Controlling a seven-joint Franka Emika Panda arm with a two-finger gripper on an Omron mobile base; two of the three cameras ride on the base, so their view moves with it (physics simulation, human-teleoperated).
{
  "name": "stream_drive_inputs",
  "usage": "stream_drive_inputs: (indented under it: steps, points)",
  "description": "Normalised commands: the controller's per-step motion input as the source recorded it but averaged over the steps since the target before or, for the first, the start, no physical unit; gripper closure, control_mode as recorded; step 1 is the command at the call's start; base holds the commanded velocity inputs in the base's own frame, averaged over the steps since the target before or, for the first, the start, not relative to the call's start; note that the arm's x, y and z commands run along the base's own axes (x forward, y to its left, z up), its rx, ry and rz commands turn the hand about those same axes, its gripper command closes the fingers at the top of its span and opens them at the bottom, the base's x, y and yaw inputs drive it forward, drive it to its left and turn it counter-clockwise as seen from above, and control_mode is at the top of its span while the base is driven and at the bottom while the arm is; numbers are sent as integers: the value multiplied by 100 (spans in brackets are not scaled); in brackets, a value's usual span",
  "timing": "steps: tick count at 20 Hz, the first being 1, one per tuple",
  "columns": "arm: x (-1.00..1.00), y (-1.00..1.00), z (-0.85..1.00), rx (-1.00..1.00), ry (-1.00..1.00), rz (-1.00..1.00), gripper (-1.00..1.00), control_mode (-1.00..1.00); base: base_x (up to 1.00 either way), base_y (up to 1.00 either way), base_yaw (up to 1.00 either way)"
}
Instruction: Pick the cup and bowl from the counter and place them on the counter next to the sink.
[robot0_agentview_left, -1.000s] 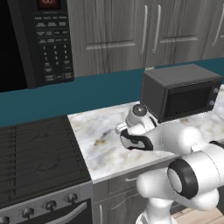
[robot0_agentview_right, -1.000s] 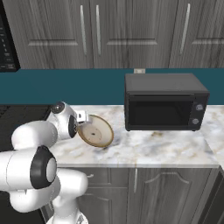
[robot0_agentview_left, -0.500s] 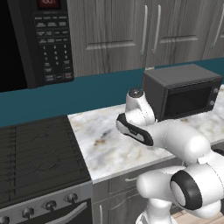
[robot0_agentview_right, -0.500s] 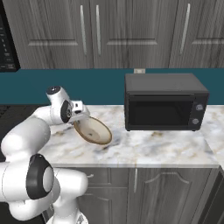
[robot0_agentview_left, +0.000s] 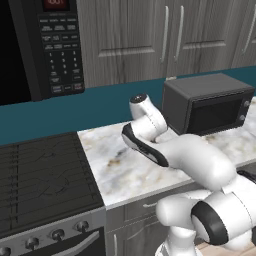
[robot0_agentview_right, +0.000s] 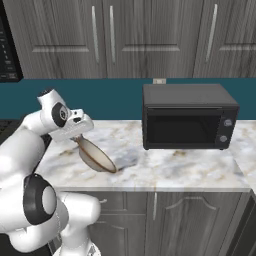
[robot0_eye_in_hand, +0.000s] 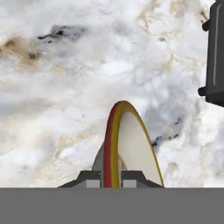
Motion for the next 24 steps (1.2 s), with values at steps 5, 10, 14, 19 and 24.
stream_drive_inputs:
  steps: [5,10,14,19,24]
  points:
    - [-52,13,9,-12,0,0,100,-100,0,0,0]
    - [-49,7,12,-14,0,0,100,-100,0,0,0]
    - [-55,5,15,-15,0,-1,100,-100,0,0,0]
    - [-54,21,23,-21,0,-7,100,-100,0,0,0]
    - [-42,38,34,-25,0,-11,100,-100,0,0,0]
